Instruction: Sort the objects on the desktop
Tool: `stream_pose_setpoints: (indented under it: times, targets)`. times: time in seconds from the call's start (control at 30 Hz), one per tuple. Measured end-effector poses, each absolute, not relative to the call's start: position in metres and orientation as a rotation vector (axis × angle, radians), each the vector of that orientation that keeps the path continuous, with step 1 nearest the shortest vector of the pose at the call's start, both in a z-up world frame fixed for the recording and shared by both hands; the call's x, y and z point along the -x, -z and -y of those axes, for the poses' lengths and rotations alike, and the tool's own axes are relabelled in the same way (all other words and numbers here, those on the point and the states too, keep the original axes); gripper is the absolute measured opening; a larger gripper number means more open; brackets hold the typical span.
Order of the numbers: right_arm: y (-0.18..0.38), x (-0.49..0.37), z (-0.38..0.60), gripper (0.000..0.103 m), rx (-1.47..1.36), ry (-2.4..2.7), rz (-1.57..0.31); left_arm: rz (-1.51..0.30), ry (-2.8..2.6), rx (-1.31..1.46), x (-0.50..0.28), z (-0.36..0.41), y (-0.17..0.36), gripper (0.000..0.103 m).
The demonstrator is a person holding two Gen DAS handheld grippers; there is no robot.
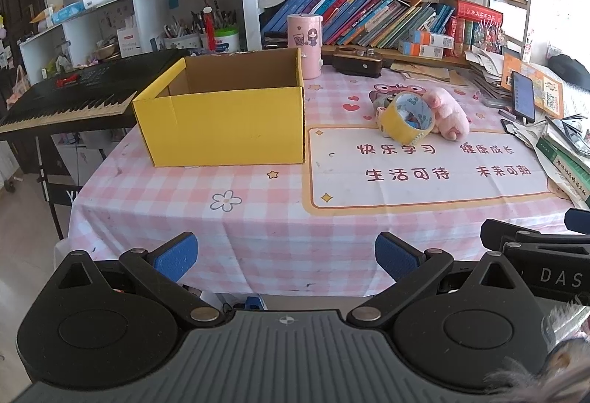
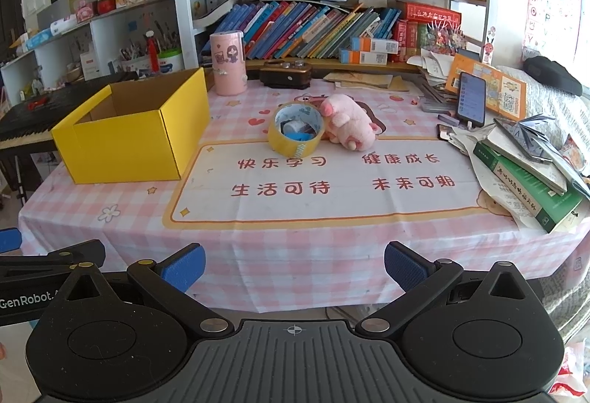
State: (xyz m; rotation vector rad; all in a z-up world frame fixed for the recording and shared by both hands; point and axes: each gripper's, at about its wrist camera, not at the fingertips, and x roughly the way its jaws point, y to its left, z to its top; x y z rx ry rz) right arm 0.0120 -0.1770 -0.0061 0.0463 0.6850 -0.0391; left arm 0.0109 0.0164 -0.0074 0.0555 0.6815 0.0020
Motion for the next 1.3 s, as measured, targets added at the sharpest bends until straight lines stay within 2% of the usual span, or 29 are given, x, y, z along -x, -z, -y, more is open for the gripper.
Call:
stream_pose_setpoints:
  times: [0.53, 1.3]
  targets:
    - [0.012, -0.022, 0.192, 0.103, -0.050, 0.071, -0.717, -0.721, 0.028, -0.069, -0.029, 0.006, 0.015, 0.103]
    - [0.035, -0.099, 0.282, 0.103, -0.094, 0.099, -0.787, -0.843, 0.080, -0.087, -0.128, 0.106, 0.044, 0.103]
